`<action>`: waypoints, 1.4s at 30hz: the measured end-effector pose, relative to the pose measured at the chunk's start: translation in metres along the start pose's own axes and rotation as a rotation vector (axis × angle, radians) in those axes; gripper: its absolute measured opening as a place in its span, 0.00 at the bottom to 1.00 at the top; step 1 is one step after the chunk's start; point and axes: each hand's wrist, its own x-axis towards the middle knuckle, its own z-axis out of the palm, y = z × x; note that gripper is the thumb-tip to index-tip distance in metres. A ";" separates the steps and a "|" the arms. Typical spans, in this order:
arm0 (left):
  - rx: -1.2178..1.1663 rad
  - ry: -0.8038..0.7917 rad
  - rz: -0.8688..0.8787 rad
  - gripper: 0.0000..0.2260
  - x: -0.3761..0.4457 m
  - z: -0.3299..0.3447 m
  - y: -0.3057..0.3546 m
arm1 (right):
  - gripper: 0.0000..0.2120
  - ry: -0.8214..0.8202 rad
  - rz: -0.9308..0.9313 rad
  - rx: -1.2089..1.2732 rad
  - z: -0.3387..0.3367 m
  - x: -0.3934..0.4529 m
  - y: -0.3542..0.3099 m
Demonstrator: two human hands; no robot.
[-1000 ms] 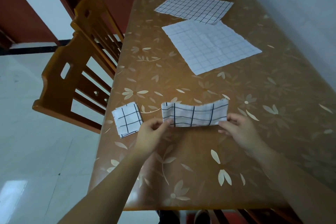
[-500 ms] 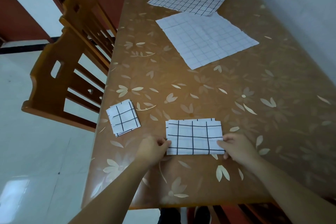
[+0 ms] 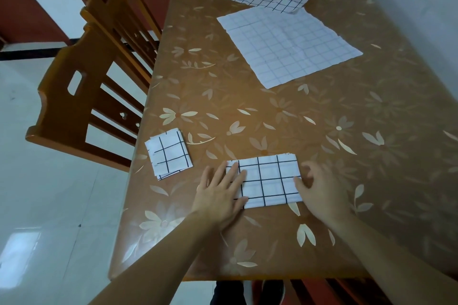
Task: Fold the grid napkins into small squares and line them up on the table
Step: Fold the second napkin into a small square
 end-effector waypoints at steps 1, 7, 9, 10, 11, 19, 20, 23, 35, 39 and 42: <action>0.008 -0.034 -0.005 0.29 0.001 0.004 0.000 | 0.14 0.084 -0.120 -0.123 0.006 -0.004 -0.001; -0.052 -0.007 -0.020 0.32 0.001 0.011 0.001 | 0.25 0.022 -0.625 -0.279 0.067 -0.034 -0.046; -0.052 0.003 -0.020 0.31 0.000 0.011 0.001 | 0.26 -0.023 -0.581 -0.305 0.075 -0.032 -0.044; -0.052 0.013 -0.022 0.31 0.000 0.012 -0.001 | 0.26 -0.028 -0.556 -0.314 0.075 -0.030 -0.038; -0.048 0.015 -0.026 0.30 0.000 0.011 -0.002 | 0.26 -0.025 -0.539 -0.330 0.072 -0.028 -0.030; -0.005 -0.006 -0.025 0.33 -0.001 0.013 -0.020 | 0.22 0.030 -0.398 -0.442 0.022 -0.005 0.051; 0.001 -0.003 -0.023 0.33 -0.001 0.012 -0.021 | 0.23 0.026 -0.407 -0.433 0.020 -0.005 0.052; 0.003 0.012 -0.014 0.33 -0.001 0.009 -0.023 | 0.24 0.049 -0.399 -0.323 0.019 -0.009 0.047; 0.015 0.019 0.021 0.34 0.005 -0.005 -0.019 | 0.04 0.030 -0.979 -0.406 0.011 0.004 0.047; -0.044 0.143 -0.098 0.36 -0.003 -0.006 0.014 | 0.07 0.010 -0.997 -0.446 0.003 0.007 0.031; -0.107 0.262 0.102 0.25 -0.007 -0.002 0.042 | 0.03 0.008 -0.936 -0.349 -0.003 -0.003 0.016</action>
